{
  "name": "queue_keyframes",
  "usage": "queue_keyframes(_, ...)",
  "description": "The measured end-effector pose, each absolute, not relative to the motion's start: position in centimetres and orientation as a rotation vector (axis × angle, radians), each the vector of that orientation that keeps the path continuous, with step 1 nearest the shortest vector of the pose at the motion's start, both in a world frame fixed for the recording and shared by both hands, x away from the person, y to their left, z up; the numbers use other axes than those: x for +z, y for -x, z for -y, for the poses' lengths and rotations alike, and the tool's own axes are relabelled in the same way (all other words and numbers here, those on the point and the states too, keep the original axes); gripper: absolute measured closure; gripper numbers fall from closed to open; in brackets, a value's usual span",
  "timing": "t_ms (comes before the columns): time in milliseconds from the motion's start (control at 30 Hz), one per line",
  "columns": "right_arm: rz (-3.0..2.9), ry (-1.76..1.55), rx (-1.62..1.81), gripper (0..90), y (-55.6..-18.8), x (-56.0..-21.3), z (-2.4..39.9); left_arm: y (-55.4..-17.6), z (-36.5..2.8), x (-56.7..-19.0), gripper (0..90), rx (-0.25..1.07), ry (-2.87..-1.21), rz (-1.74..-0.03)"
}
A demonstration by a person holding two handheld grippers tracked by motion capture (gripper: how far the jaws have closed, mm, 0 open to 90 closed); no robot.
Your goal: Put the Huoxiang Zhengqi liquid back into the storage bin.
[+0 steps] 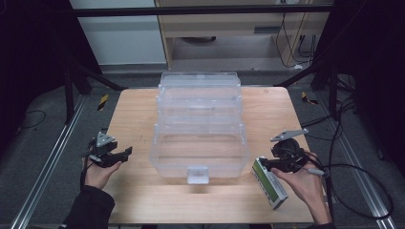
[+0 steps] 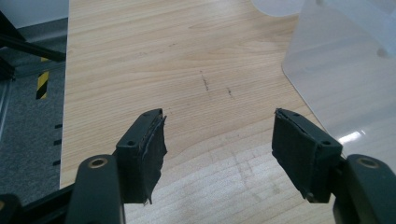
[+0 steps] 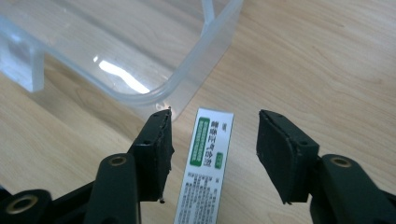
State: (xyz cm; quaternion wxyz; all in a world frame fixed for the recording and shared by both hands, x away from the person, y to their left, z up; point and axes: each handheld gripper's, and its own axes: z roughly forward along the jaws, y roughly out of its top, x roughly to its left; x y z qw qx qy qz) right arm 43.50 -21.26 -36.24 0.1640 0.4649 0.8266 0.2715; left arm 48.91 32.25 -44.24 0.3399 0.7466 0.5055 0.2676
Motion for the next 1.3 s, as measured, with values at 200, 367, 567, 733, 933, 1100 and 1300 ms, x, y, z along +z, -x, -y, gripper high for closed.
queue_keyframes(200,-2.423,-1.355,0.693,47.4,-43.1,-36.7,21.1,-48.9,-32.0,-44.3,33.7,0.699,-1.958,-1.306)
queue_keyframes(367,-2.44,-1.38,0.654,46.2,-42.9,-37.0,21.3,-49.0,-32.1,-44.5,33.7,0.696,-1.964,-1.316)
queue_keyframes(567,-2.476,-1.399,0.587,46.5,-42.7,-37.1,21.0,-49.0,-32.0,-44.5,33.5,0.694,-1.97,-1.313)
queue_keyframes(733,-2.51,-1.42,0.54,47.8,-42.6,-37.3,20.9,-49.0,-32.1,-44.6,33.4,0.691,-1.977,-1.318)
queue_keyframes(933,-2.55,-1.442,0.498,49.8,-42.6,-37.6,21.0,-49.1,-32.0,-44.7,33.4,0.692,-1.981,-1.317)
queue_keyframes(1100,-2.566,-1.444,0.46,52.2,-42.7,-38.1,21.0,-49.0,-31.9,-44.6,33.4,0.695,-1.983,-1.312)
queue_keyframes(1300,-2.582,-1.456,0.421,54.1,-42.8,-38.6,21.0,-49.0,-31.9,-44.6,33.4,0.696,-1.986,-1.311)
